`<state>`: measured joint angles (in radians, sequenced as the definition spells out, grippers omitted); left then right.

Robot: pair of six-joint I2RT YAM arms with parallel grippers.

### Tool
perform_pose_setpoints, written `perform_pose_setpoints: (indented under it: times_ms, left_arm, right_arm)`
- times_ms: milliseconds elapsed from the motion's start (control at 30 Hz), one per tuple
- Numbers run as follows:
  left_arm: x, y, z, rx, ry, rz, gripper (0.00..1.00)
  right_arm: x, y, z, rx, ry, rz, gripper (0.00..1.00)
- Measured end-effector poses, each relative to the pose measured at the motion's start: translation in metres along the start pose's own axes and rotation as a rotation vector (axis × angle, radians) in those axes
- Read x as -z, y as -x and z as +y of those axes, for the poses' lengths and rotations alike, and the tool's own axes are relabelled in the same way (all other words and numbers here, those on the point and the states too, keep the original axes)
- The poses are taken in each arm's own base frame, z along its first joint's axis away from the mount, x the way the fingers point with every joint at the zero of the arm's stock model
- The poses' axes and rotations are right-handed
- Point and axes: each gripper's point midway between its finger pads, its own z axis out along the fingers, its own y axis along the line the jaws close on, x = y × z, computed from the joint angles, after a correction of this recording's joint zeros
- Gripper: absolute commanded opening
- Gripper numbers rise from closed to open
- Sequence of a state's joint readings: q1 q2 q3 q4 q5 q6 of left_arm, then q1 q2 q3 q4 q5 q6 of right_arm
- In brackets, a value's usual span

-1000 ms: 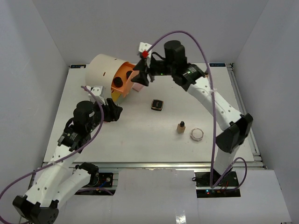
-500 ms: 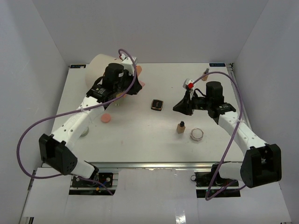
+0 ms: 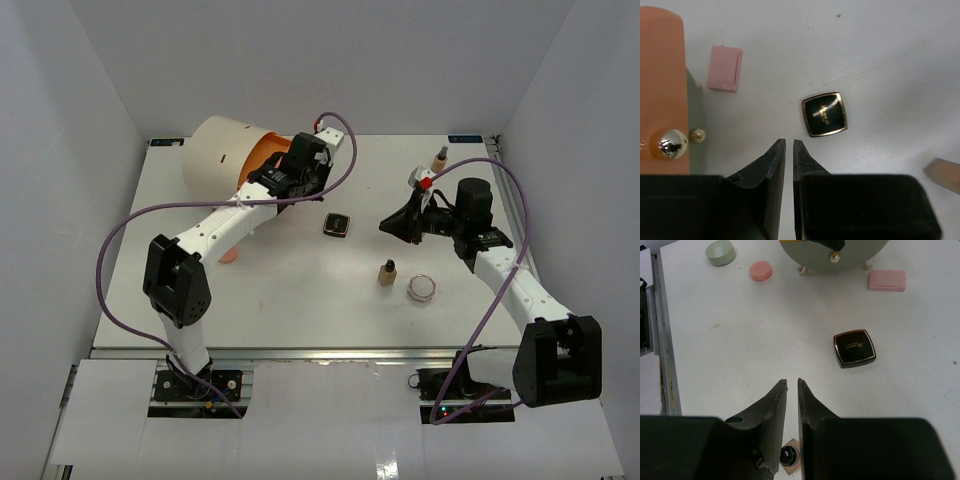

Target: Organize the makeup

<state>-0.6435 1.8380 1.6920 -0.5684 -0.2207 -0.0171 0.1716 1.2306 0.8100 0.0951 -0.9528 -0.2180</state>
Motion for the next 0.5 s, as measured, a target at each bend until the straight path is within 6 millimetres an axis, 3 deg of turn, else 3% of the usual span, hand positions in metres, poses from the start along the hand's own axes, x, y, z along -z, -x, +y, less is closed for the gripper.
perform_pose_setpoints:
  times_ms: [167,267,367,500]
  left_arm:
    - [-0.011,-0.008,0.024,-0.073,0.116,0.039,0.49]
    - [-0.013,-0.008,0.038,-0.085,0.175,0.044,0.72]
    - [-0.013,-0.009,0.049,-0.095,0.221,0.049,0.86]
    - [-0.009,-0.004,0.066,-0.092,0.295,0.044,0.92]
  right_arm:
    - [0.001,-0.001,-0.002,0.0,0.002,-0.005,0.22]
    - [0.002,0.0,-0.002,0.001,0.004,-0.008,0.23]
    - [0.002,-0.001,-0.002,0.001,0.004,-0.009,0.23]
    - [0.005,0.0,-0.005,0.0,-0.002,-0.013,0.23]
